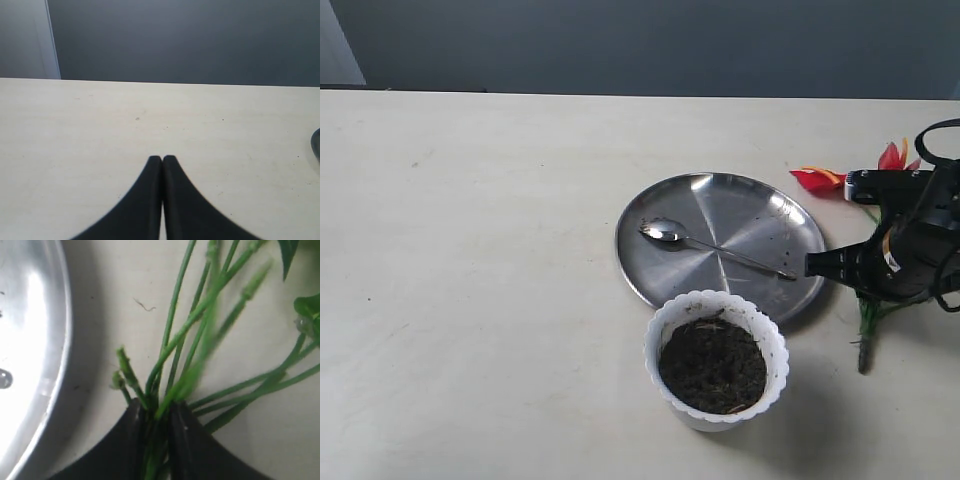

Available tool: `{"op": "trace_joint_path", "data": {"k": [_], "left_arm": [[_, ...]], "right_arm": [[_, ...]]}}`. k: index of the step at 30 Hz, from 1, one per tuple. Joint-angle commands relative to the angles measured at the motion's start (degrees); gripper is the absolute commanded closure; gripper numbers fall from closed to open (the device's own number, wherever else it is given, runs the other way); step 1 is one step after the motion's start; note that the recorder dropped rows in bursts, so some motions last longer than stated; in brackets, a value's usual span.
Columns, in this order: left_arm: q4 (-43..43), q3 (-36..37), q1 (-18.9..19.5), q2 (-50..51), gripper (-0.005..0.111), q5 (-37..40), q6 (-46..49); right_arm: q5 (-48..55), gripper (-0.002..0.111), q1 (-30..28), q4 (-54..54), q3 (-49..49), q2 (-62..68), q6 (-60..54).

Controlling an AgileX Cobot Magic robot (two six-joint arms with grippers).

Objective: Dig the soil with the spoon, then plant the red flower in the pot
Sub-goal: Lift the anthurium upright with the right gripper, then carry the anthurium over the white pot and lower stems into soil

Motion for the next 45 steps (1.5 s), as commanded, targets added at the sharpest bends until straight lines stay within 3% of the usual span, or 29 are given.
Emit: {"op": "trace_joint_path", "data": {"k": [1, 5, 11, 17, 25, 27, 30, 34, 37, 45], "left_arm": [[-0.1, -0.2, -0.3, -0.1, 0.106, 0.0, 0.0], [-0.1, -0.2, -0.3, -0.1, 0.106, 0.0, 0.0], [-0.1, -0.2, -0.3, -0.1, 0.106, 0.0, 0.0], [-0.1, -0.2, -0.3, -0.1, 0.106, 0.0, 0.0], [0.7, -0.2, -0.3, -0.1, 0.106, 0.0, 0.0], [0.8, -0.2, -0.3, -0.1, 0.106, 0.0, 0.0], [1.2, -0.2, -0.3, -0.1, 0.106, 0.0, 0.0], [1.2, -0.2, -0.3, -0.1, 0.106, 0.0, 0.0], [1.4, -0.2, -0.3, -0.1, 0.106, 0.0, 0.0], [1.4, -0.2, -0.3, -0.1, 0.106, 0.0, 0.0]], "right_arm": [[-1.6, 0.109, -0.4, -0.5, 0.0, 0.1, 0.0], [-1.9, 0.109, -0.4, -0.7, 0.0, -1.9, 0.5], [-1.2, 0.109, -0.4, -10.2, 0.1, -18.9, 8.8], [-17.1, 0.109, -0.4, -23.4, 4.5, -38.8, 19.0], [-29.6, 0.109, -0.4, -22.4, 14.4, -62.4, 18.3], [-31.6, 0.109, -0.4, -16.5, 17.0, -67.7, 14.2], [-35.9, 0.109, -0.4, -1.7, 20.9, -73.1, -1.1], [-57.4, 0.109, -0.4, 12.1, 28.1, -71.6, -18.0], [-57.8, 0.109, -0.4, 19.8, 31.8, -69.4, -26.1], [-69.9, 0.109, -0.4, 20.0, 37.1, -59.0, -36.7]]}}
